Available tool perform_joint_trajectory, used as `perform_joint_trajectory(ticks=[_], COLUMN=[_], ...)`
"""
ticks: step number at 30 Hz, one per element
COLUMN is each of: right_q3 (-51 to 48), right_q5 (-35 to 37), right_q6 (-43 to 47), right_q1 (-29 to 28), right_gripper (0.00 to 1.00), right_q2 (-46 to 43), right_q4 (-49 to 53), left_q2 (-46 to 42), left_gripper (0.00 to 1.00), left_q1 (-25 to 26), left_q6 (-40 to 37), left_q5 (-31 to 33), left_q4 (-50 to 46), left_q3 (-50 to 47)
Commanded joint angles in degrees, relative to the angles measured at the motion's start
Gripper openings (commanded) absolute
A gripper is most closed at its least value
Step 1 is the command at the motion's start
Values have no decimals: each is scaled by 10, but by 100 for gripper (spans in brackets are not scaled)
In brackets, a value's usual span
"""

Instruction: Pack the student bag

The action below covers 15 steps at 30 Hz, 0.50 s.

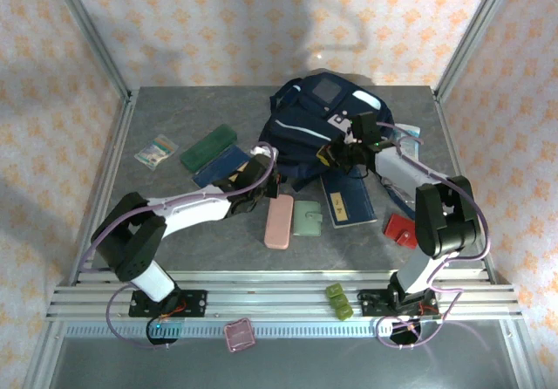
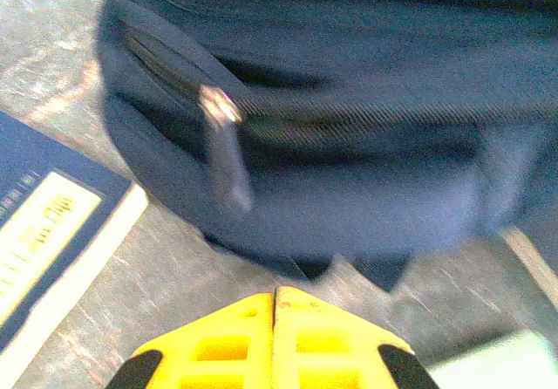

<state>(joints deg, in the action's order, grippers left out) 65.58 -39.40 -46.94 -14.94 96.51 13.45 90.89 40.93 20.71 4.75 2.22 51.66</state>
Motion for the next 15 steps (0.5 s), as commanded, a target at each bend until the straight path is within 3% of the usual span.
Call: perform_joint_trajectory(ticks=[1,4,7,10,15], right_q3=[62,81,34,14,-19], right_q5=[78,103,43,26,24], right_q6=[64,51,10,5,2], right_q1=[30,50,49,37,35], right_gripper=[0,0,0,0,0], right_q2=[19,42,16,-13,-68], right_q4=[-32,-7,-82,-91,-90], left_q2=[-8,15,30,17,-58], left_gripper=[0,0,0,0,0], left_q1=[28,43,56,55,11], left_q6=[21,20,17,24,46], left_q5=[-8,-14,-10,6,11], left_q4=[-20,-20,-23,-24,-34], left_q3=[0,37,68,67,27])
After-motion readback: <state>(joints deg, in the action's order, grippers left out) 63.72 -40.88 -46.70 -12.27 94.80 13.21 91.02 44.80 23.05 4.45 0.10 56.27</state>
